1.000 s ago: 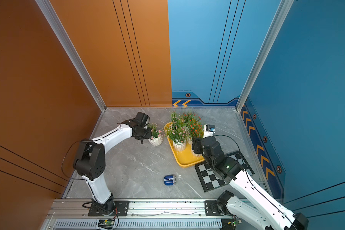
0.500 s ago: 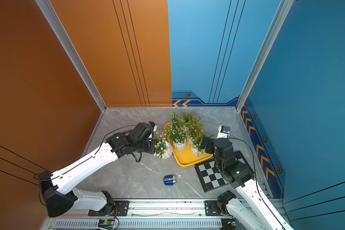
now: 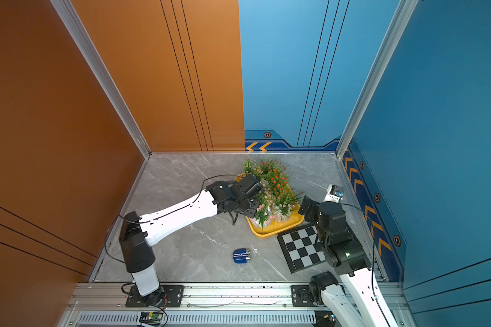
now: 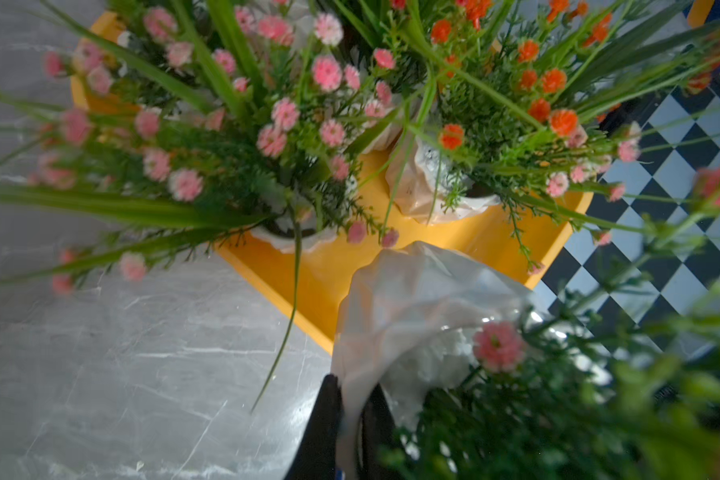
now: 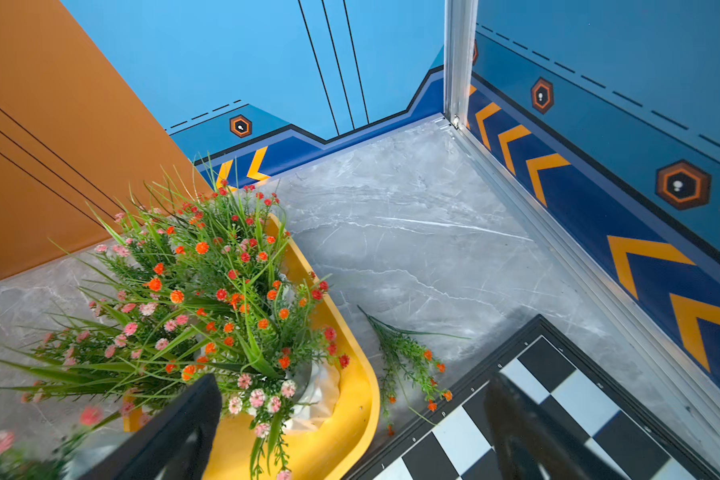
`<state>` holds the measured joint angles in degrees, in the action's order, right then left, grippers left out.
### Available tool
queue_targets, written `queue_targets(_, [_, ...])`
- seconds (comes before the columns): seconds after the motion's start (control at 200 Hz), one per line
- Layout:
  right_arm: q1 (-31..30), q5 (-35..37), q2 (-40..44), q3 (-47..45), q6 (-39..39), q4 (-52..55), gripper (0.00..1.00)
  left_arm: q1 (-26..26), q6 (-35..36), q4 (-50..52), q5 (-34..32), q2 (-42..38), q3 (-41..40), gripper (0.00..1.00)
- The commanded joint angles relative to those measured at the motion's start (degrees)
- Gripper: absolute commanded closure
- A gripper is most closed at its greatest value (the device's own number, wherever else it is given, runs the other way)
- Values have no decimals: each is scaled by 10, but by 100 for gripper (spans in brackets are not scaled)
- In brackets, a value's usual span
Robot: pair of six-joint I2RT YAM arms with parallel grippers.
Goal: Put the potted gypsophila into the storage box
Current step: Place the baby's breath potted plant at the storage box.
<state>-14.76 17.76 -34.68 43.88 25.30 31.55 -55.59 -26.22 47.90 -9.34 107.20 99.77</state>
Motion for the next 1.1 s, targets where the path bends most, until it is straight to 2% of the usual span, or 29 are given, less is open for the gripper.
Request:
queue_targets(0.0, [17, -9, 12, -10, -5, 32, 0, 0, 23, -7, 10, 22, 37, 100])
queue_targets(0.5, [112, -46, -6, -18, -10, 34, 0, 7, 41, 20, 11, 119, 60, 98])
queue_targets(0.606, [124, -56, -5, -19, -9, 33, 0, 6, 42, 23, 9, 123, 58, 84])
queue_targets(0.651, [128, -58, -5, -21, -9, 33, 0, 5, 41, 22, 7, 120, 56, 70])
queue_targets(0.671, [129, -59, -5, -21, -10, 33, 0, 6, 41, 23, 6, 119, 56, 68])
queue_targets(0.891, [141, -67, -16, -26, -7, 31, 0, 4, 53, 23, -6, 73, 40, 50])
queue_targets(1.096, [153, -64, -42, -27, -4, 7, 0, 10, 41, 21, -92, -82, -54, 36])
